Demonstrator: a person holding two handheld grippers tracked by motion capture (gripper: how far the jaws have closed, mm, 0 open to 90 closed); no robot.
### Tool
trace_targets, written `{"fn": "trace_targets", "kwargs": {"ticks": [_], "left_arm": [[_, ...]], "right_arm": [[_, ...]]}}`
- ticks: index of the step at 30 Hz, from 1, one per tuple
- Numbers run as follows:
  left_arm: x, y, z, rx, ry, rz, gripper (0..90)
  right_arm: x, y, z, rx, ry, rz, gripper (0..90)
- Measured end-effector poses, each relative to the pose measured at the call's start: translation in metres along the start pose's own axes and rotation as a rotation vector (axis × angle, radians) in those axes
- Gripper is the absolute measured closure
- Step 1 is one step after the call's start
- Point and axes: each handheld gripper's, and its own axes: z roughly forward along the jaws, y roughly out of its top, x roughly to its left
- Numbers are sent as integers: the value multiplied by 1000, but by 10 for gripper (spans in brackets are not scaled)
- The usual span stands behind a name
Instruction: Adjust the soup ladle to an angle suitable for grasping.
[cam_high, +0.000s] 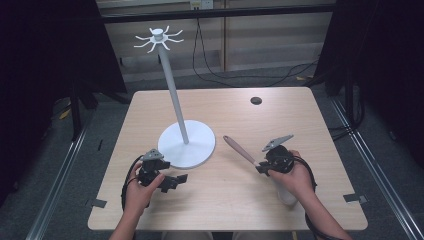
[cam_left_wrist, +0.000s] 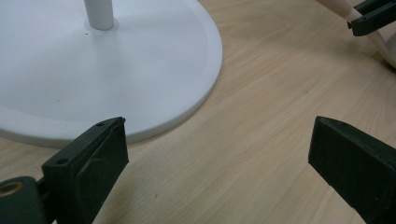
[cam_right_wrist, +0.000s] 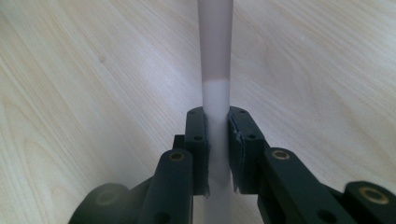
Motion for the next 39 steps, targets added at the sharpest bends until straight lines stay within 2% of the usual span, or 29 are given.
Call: {"fn": "trace_targets", "kwargs": {"ticks": [5, 8, 9, 13, 17, 18, 25, 28, 31, 35, 39], "left_arm": [[0, 2, 1, -28, -21, -24, 33], [-1, 3, 2, -37, -29, -24, 29], [-1, 4, 3, -46, -34, -39, 28], [-4, 7, 5, -76, -46, -46, 28], [-7, 11, 5, -113, -78, -60, 23], [-7, 12, 5, -125, -93, -72, 23], [-8, 18, 5, -166, -111, -103, 21], [-8, 21, 5, -186, -121, -138, 21], [-11, 24, 6, -191, -119, -141, 21], [-13, 26, 6, -199, -126, -116, 19], [-14, 29, 4, -218, -119, -120, 25]], "right_arm": [[0, 1, -4, -37, 1, 13, 796], [0, 2, -6, -57, 4, 30, 796], [0, 2, -7, -75, 9, 41, 796], [1, 4, -11, -106, 15, 61, 797], [2, 5, -13, -129, 22, 61, 796], [3, 6, -14, -146, 19, 61, 796], [5, 8, -15, -178, 29, 67, 796], [8, 10, -17, -194, 24, 70, 797], [11, 12, -19, -210, 22, 65, 796], [14, 14, -21, -239, 23, 62, 797], [17, 17, -23, -270, 30, 67, 796]]}}
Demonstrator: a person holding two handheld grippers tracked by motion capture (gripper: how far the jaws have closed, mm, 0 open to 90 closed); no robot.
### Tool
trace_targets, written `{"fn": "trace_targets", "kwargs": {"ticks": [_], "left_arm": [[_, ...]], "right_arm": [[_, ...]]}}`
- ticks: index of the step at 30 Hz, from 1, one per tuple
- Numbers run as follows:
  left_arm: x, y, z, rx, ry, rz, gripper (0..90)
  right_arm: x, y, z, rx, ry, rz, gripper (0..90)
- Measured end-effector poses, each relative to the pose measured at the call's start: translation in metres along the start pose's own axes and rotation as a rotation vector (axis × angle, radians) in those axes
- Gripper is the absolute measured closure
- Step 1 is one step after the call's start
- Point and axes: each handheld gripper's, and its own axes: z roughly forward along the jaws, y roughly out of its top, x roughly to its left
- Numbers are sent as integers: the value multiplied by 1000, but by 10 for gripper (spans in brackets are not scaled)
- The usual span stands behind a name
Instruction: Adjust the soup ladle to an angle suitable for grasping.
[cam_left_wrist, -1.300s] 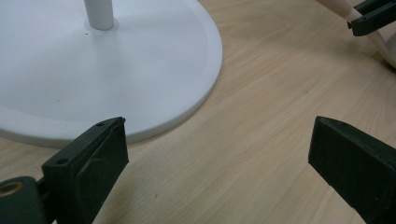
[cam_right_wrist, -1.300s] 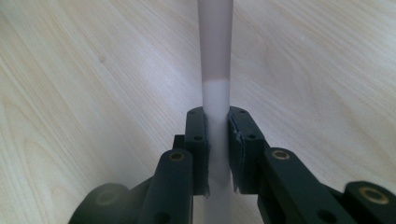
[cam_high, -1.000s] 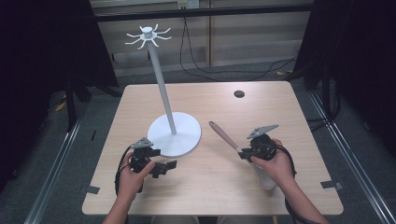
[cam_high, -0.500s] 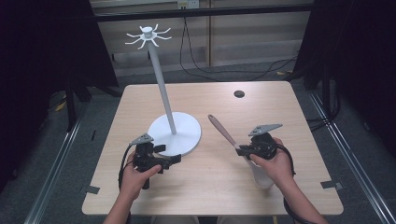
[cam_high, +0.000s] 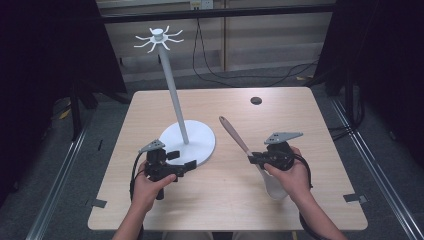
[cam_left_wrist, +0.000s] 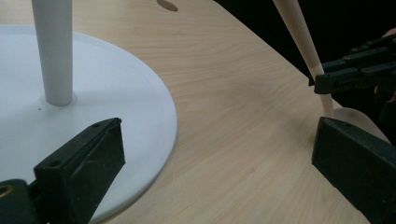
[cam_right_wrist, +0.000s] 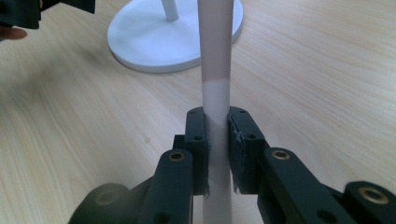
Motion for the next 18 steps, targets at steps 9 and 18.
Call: {"fn": "trace_targets", "kwargs": {"ticks": [9, 18], "left_arm": [[-9, 6, 10, -22, -9, -4, 62], [-26, 18, 28, -44, -39, -4, 115]], "right_arm": [[8, 5, -1, -33, 4, -13, 796], [16, 9, 0, -61, 20, -30, 796]]}}
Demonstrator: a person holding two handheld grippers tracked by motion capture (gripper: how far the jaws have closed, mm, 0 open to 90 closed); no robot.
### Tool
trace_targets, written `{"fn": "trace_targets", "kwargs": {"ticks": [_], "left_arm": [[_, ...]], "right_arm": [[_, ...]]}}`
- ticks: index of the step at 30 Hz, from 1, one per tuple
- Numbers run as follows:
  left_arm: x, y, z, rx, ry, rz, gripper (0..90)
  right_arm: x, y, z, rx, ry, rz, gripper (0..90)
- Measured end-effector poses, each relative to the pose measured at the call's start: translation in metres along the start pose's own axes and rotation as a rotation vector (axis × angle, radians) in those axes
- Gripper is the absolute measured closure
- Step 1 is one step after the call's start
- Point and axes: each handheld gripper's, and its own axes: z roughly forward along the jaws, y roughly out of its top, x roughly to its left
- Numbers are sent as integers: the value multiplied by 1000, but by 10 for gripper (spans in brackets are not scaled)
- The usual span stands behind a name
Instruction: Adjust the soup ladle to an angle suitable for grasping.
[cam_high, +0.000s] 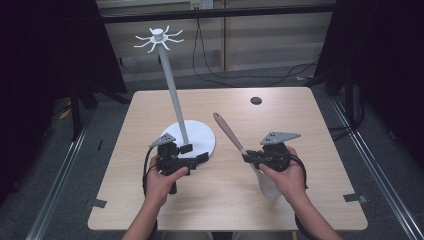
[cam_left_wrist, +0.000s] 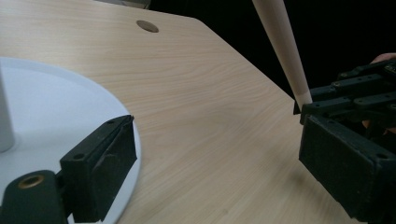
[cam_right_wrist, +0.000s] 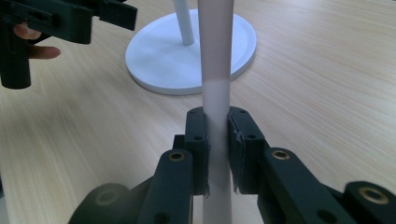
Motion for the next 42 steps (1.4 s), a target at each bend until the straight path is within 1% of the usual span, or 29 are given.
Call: {"fn": "trace_targets", "kwargs": {"ticks": [1, 3, 5, 8, 9, 11, 13, 16, 17, 18, 19, 21, 23, 24, 25, 26, 28, 31, 32, 35, 36, 38, 40, 42], "left_arm": [[-2, 1, 2, 0, 3, 2, 125], [-4, 3, 6, -3, -12, 2, 137], [-6, 4, 9, -4, -13, 4, 144], [-7, 6, 12, -15, -20, -8, 160], [-8, 6, 13, -20, -30, -20, 167], [-9, 8, 15, -24, -40, -27, 192], [-10, 9, 16, -32, -60, -38, 205], [-13, 11, 20, -40, -66, -56, 235], [-13, 11, 21, -43, -73, -75, 235], [-13, 10, 23, -49, -85, -95, 262], [-13, 10, 24, -50, -94, -95, 262], [-14, 9, 27, -51, -102, -90, 302], [-17, 8, 30, -58, -111, -98, 328], [-18, 8, 32, -66, -118, -91, 359], [-19, 8, 32, -72, -116, -85, 359], [-20, 8, 33, -84, -119, -91, 368], [-23, 10, 34, -97, -131, -77, 391], [-26, 11, 35, -111, -138, -70, 412], [-27, 12, 36, -111, -132, -66, 415], [-27, 12, 37, -123, -126, -75, 425], [-26, 12, 38, -129, -125, -82, 443], [-25, 10, 40, -139, -136, -106, 451], [-25, 9, 41, -138, -141, -101, 464], [-27, 9, 43, -142, -148, -117, 488]], "right_arm": [[1, 0, 0, -2, -1, -1, 796], [2, 1, 1, -2, 3, -6, 796], [4, 1, 1, -5, 3, -6, 796], [4, 1, 2, -6, 9, -8, 796], [5, 1, 2, -9, 9, -10, 796], [7, 2, 2, -14, 8, -15, 796], [8, 3, 1, -19, 7, -19, 796], [11, 4, 2, -23, 17, -20, 796], [11, 4, 2, -23, 17, -20, 796], [12, 3, 4, -21, 18, -24, 796], [12, 3, 4, -21, 18, -24, 796], [13, 3, 5, -19, 25, -24, 796], [14, 3, 6, -20, 24, -25, 796], [15, 3, 7, -25, 31, -23, 796], [15, 3, 7, -25, 31, -23, 796], [15, 3, 8, -26, 33, -25, 796], [16, 3, 8, -28, 36, -28, 796], [18, 3, 9, -30, 37, -28, 796], [18, 3, 9, -30, 38, -28, 796], [19, 3, 10, -39, 39, -28, 796], [20, 3, 10, -40, 47, -23, 796], [20, 3, 10, -40, 47, -22, 796], [20, 3, 11, -42, 46, -24, 795], [20, 3, 11, -44, 46, -24, 796]]}}
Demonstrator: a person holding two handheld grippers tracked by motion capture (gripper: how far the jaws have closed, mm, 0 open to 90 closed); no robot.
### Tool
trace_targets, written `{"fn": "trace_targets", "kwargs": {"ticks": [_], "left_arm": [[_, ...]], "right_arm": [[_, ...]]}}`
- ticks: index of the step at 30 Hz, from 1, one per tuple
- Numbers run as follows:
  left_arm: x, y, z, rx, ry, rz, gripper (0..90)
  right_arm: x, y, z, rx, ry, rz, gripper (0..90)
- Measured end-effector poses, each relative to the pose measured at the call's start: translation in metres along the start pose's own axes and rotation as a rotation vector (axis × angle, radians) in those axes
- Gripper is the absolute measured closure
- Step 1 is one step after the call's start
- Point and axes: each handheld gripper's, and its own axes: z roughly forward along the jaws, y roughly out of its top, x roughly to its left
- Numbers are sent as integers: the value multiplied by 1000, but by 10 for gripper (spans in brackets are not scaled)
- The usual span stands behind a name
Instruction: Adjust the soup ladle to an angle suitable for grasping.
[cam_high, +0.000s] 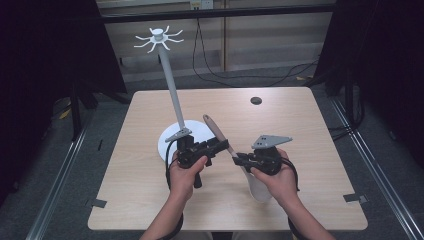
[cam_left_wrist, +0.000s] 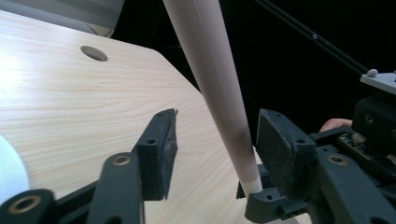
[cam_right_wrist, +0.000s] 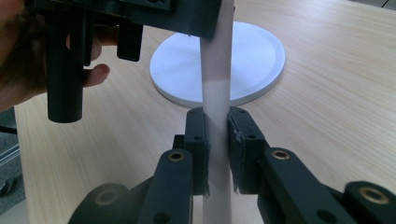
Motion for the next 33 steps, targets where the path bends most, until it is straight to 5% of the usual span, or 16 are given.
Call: {"fn": "trace_targets", "kwargs": {"ticks": [12, 33], "left_arm": [[-6, 4, 4, -38, -32, -7, 690], [-16, 6, 8, -100, -45, -48, 752]], "right_arm": [[5, 1, 0, -36, -13, -12, 796], [5, 2, -2, -98, -43, 2, 794]]}}
